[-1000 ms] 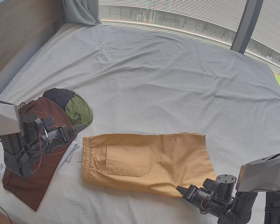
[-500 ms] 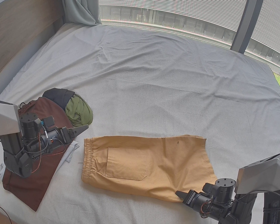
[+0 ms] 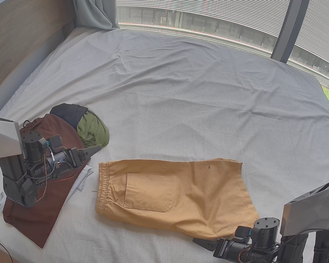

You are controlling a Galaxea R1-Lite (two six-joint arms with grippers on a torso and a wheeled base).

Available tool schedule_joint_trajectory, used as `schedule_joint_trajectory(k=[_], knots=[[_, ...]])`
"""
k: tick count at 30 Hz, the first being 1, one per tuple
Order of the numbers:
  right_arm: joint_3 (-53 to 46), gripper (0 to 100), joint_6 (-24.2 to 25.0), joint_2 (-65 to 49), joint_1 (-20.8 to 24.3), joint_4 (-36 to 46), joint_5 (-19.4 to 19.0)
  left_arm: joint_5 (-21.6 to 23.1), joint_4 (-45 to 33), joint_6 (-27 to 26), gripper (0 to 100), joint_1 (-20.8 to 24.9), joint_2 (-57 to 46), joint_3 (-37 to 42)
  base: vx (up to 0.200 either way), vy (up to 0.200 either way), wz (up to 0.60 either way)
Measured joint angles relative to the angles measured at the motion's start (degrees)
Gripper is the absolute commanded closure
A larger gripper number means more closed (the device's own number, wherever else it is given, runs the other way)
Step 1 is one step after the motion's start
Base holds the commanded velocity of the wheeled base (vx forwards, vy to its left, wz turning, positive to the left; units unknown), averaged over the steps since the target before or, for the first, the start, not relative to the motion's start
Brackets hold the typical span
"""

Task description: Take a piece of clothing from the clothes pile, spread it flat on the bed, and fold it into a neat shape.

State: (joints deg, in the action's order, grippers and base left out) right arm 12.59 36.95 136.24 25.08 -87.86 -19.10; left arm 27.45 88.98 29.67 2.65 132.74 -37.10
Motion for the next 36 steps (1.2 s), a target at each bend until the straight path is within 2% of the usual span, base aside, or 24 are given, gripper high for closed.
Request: schedule_joint_trajectory(k=[7, 18, 23, 29, 36], knots=[[-3.0, 0, -0.1, -7.4, 2.8, -0.2, -3.6, 0.5, 0.0, -0.2, 0, -0.2, -0.1, -0.1, 0.0, 0.0, 0.0], [-2.2, 0, -0.3, -19.7, 4.4, -0.3, -4.4, 1.9, 0.0, -3.1, 0, -0.4, -0.4, 0.5, 0.0, 0.0, 0.0], [1.4, 0, -0.9, -21.6, 2.8, -0.3, -4.7, 4.3, 0.0, -3.6, 0, -0.3, -0.7, 1.4, 0.0, 0.0, 0.0], [5.6, 0, -7.4, -22.0, -2.6, -0.3, -4.9, 10.4, 0.0, -3.9, 0, -0.6, -2.2, 3.9, 0.0, 0.0, 0.0], [4.4, 0, -9.2, -22.1, -5.1, -0.2, -5.0, 15.2, 0.0, -3.8, 0, -1.2, -3.7, 6.8, 0.0, 0.0, 0.0]])
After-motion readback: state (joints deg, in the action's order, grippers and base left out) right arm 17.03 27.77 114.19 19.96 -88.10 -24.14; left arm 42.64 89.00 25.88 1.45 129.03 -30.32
